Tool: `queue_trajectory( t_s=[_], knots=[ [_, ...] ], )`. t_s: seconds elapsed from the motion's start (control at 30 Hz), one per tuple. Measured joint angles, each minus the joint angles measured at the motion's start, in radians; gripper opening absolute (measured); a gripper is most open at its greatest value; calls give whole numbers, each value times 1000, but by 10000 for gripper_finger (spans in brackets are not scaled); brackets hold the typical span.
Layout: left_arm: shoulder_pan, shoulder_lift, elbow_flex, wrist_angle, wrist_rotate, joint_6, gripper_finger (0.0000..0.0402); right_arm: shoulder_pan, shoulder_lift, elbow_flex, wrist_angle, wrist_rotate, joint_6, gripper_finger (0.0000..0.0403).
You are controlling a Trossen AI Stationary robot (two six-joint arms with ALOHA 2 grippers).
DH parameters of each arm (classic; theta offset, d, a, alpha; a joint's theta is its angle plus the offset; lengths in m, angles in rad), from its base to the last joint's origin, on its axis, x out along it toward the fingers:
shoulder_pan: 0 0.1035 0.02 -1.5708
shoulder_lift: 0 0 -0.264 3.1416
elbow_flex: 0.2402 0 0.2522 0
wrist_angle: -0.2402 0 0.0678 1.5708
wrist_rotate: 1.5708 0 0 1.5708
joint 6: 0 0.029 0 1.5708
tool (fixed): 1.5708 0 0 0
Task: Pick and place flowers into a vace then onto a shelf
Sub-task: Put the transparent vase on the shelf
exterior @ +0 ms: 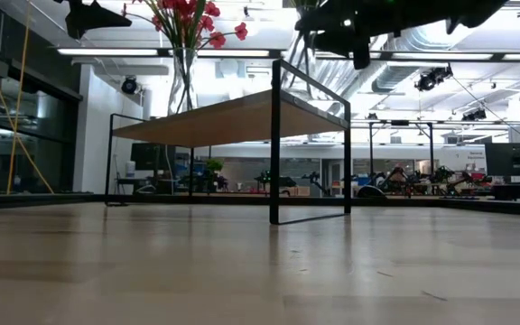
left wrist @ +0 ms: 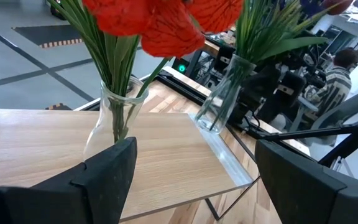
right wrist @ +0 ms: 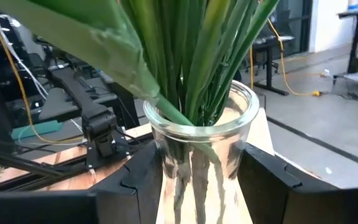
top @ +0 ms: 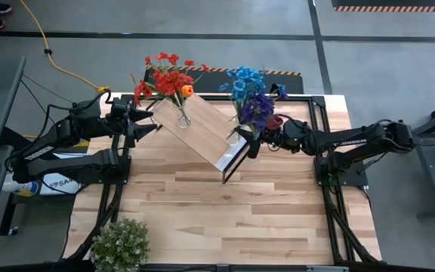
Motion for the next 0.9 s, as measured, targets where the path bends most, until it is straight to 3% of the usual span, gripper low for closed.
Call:
queue_trajectory(
  t_s=[0.2,0.5,0.9],
  knots=[
    [0,0,0,0,0,-1,358,0,46,9,25,-29,2,170],
    [0,0,0,0,0,-6,358,0,151,172,-149,-48,-59,170],
    [0,0,0,-8,0,4,358,0,194,177,-142,-31,-57,171]
  ],
)
